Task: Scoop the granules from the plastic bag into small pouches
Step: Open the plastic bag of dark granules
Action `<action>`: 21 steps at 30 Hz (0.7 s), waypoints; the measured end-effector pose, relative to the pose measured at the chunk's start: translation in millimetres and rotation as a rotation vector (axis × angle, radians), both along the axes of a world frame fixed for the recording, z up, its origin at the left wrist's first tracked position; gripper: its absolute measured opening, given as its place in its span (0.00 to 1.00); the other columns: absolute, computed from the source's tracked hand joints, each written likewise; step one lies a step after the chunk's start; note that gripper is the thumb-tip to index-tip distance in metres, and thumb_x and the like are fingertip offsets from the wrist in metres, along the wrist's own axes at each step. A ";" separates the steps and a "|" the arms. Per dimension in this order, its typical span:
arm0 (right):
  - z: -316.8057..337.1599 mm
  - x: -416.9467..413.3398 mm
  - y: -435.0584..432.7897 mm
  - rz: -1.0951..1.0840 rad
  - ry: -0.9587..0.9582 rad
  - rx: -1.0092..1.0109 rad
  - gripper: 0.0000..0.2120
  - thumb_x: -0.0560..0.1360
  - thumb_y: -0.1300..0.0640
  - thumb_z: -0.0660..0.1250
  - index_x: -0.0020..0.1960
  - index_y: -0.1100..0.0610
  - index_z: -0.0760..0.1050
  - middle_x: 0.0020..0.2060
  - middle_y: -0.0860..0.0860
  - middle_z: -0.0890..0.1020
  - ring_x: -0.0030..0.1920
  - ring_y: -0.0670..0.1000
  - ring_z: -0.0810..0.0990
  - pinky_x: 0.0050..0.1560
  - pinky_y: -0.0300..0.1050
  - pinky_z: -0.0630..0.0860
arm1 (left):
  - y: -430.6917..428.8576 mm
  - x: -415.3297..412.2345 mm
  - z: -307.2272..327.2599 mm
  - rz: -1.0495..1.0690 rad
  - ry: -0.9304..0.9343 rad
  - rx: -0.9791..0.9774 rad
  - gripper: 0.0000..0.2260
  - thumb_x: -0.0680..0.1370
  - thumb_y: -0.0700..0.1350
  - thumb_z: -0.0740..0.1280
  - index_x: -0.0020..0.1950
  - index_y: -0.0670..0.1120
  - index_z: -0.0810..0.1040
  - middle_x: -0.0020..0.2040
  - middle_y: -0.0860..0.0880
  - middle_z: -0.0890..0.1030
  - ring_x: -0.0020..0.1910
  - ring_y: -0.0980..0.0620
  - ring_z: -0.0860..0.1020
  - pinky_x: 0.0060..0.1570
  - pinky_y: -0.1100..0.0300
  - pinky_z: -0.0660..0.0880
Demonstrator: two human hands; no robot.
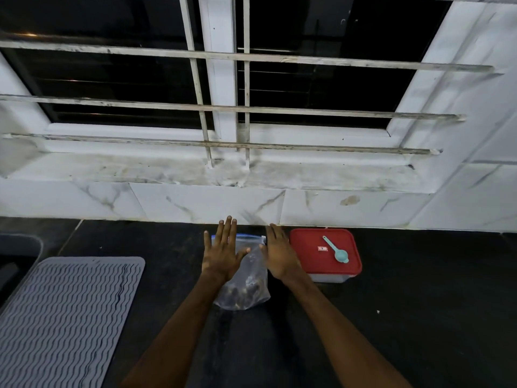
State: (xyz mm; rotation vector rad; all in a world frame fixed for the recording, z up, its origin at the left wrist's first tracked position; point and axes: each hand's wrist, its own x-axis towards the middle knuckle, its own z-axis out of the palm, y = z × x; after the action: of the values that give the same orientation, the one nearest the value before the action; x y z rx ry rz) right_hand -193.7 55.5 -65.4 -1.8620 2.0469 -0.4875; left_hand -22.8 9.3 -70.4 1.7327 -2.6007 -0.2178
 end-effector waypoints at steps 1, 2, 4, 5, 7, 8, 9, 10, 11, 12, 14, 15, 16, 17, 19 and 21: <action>-1.8 6.1 -4.5 -0.056 -0.114 0.001 0.28 0.82 0.54 0.58 0.78 0.62 0.54 0.76 0.59 0.59 0.76 0.58 0.60 0.75 0.49 0.59 | 0.2 -0.3 -4.7 0.000 0.006 0.003 0.39 0.79 0.68 0.37 0.77 0.42 0.59 0.77 0.45 0.63 0.74 0.45 0.65 0.65 0.34 0.66; -4.6 11.9 -10.4 -0.134 -0.190 0.021 0.27 0.82 0.55 0.59 0.77 0.63 0.56 0.74 0.60 0.63 0.73 0.58 0.64 0.72 0.49 0.63 | -0.9 -0.1 -8.6 0.002 0.001 0.013 0.39 0.79 0.68 0.38 0.76 0.41 0.60 0.76 0.44 0.65 0.74 0.44 0.67 0.64 0.35 0.67; -12.2 18.1 -21.4 -0.329 -0.270 0.104 0.24 0.82 0.53 0.58 0.73 0.65 0.62 0.69 0.62 0.69 0.67 0.60 0.71 0.65 0.50 0.68 | -2.9 1.0 -13.9 -0.003 0.013 0.023 0.38 0.79 0.67 0.38 0.76 0.41 0.61 0.76 0.44 0.66 0.73 0.44 0.68 0.64 0.35 0.67; -16.0 18.8 -28.3 -0.430 -0.308 0.151 0.23 0.82 0.52 0.58 0.71 0.66 0.65 0.67 0.63 0.71 0.65 0.61 0.72 0.62 0.50 0.70 | -5.0 2.6 -17.9 -0.009 0.017 0.012 0.38 0.79 0.67 0.38 0.76 0.41 0.61 0.76 0.44 0.66 0.73 0.44 0.68 0.64 0.35 0.67; -24.1 17.2 -42.1 -0.572 -0.382 0.227 0.24 0.82 0.49 0.57 0.68 0.67 0.67 0.65 0.63 0.73 0.63 0.62 0.74 0.60 0.50 0.72 | -11.4 5.0 -24.4 -0.009 0.015 0.013 0.38 0.79 0.68 0.38 0.76 0.41 0.61 0.76 0.44 0.66 0.73 0.44 0.67 0.65 0.35 0.66; -31.2 14.5 -47.7 -0.606 -0.407 0.259 0.25 0.82 0.47 0.57 0.67 0.67 0.68 0.65 0.64 0.74 0.63 0.62 0.74 0.60 0.51 0.72 | -14.2 5.7 -26.6 -0.006 0.010 0.021 0.38 0.79 0.68 0.38 0.76 0.41 0.62 0.76 0.44 0.66 0.73 0.44 0.67 0.65 0.35 0.65; -39.0 12.7 -54.0 -0.626 -0.421 0.284 0.26 0.81 0.46 0.57 0.67 0.67 0.69 0.65 0.64 0.74 0.63 0.63 0.74 0.60 0.51 0.73 | -18.5 6.5 -29.5 -0.005 -0.002 0.023 0.39 0.79 0.67 0.38 0.76 0.41 0.62 0.76 0.44 0.66 0.74 0.44 0.67 0.66 0.36 0.65; -46.7 10.1 -57.4 -0.641 -0.425 0.293 0.26 0.81 0.45 0.58 0.66 0.67 0.70 0.64 0.63 0.75 0.63 0.63 0.75 0.60 0.52 0.74 | -20.0 7.7 -30.2 -0.004 -0.013 0.010 0.39 0.79 0.68 0.37 0.76 0.41 0.61 0.76 0.45 0.65 0.74 0.45 0.65 0.67 0.36 0.62; -52.7 8.1 -60.0 -0.661 -0.428 0.291 0.27 0.80 0.45 0.59 0.65 0.67 0.71 0.63 0.63 0.75 0.62 0.63 0.75 0.60 0.53 0.74 | -21.5 9.0 -31.7 -0.017 -0.017 -0.002 0.40 0.78 0.68 0.35 0.77 0.42 0.58 0.78 0.45 0.61 0.76 0.45 0.62 0.69 0.37 0.58; -58.3 6.6 -63.4 -0.681 -0.436 0.277 0.26 0.79 0.44 0.60 0.64 0.66 0.72 0.62 0.63 0.76 0.61 0.63 0.76 0.60 0.53 0.75 | -24.8 10.6 -37.1 -0.036 -0.016 -0.001 0.41 0.77 0.69 0.32 0.78 0.42 0.52 0.79 0.46 0.56 0.78 0.45 0.56 0.71 0.39 0.52; -68.0 3.0 -69.3 -0.713 -0.476 0.247 0.23 0.78 0.46 0.63 0.62 0.64 0.74 0.59 0.61 0.79 0.59 0.62 0.78 0.55 0.50 0.76 | -30.0 12.5 -48.0 -0.056 -0.006 0.010 0.41 0.76 0.70 0.31 0.78 0.43 0.49 0.80 0.47 0.52 0.78 0.45 0.53 0.71 0.39 0.49; -69.1 2.5 -70.4 -0.712 -0.503 0.241 0.19 0.77 0.48 0.65 0.60 0.63 0.76 0.56 0.60 0.81 0.56 0.61 0.80 0.50 0.47 0.76 | -31.5 12.7 -50.9 -0.046 -0.011 0.026 0.40 0.77 0.69 0.33 0.78 0.43 0.54 0.79 0.46 0.57 0.77 0.45 0.58 0.70 0.38 0.55; -71.0 3.0 -72.2 -0.703 -0.525 0.239 0.16 0.77 0.50 0.66 0.57 0.62 0.78 0.51 0.58 0.83 0.52 0.60 0.81 0.45 0.44 0.74 | -32.8 12.3 -52.0 -0.046 -0.007 0.066 0.38 0.79 0.67 0.36 0.77 0.42 0.59 0.77 0.45 0.62 0.75 0.45 0.63 0.68 0.38 0.62; -73.2 3.6 -72.3 -0.692 -0.541 0.239 0.13 0.76 0.52 0.67 0.53 0.61 0.80 0.47 0.58 0.84 0.47 0.58 0.82 0.41 0.44 0.73 | -33.5 10.0 -51.9 -0.056 -0.010 0.056 0.37 0.80 0.66 0.37 0.76 0.41 0.61 0.76 0.45 0.64 0.74 0.45 0.65 0.66 0.37 0.66; -75.6 7.1 -71.5 -0.657 -0.579 0.190 0.08 0.74 0.54 0.69 0.44 0.59 0.82 0.38 0.56 0.83 0.40 0.56 0.81 0.38 0.45 0.75 | -35.0 4.5 -48.2 -0.109 -0.007 0.040 0.35 0.80 0.65 0.37 0.77 0.42 0.54 0.79 0.47 0.55 0.77 0.47 0.56 0.70 0.38 0.62; -74.0 10.8 -68.5 -0.582 -0.656 0.098 0.05 0.73 0.57 0.72 0.39 0.56 0.80 0.34 0.53 0.81 0.35 0.51 0.79 0.35 0.40 0.74 | -38.1 -0.9 -39.2 -0.149 0.025 0.019 0.32 0.81 0.61 0.41 0.79 0.43 0.52 0.79 0.48 0.50 0.78 0.48 0.52 0.73 0.39 0.56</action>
State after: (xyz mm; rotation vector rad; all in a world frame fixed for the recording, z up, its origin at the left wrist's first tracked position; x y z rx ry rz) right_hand -182.9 -13.0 -139.4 -0.8417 2.0351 -0.9662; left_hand -23.6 -28.8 -109.6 1.5318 -2.7203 -0.2645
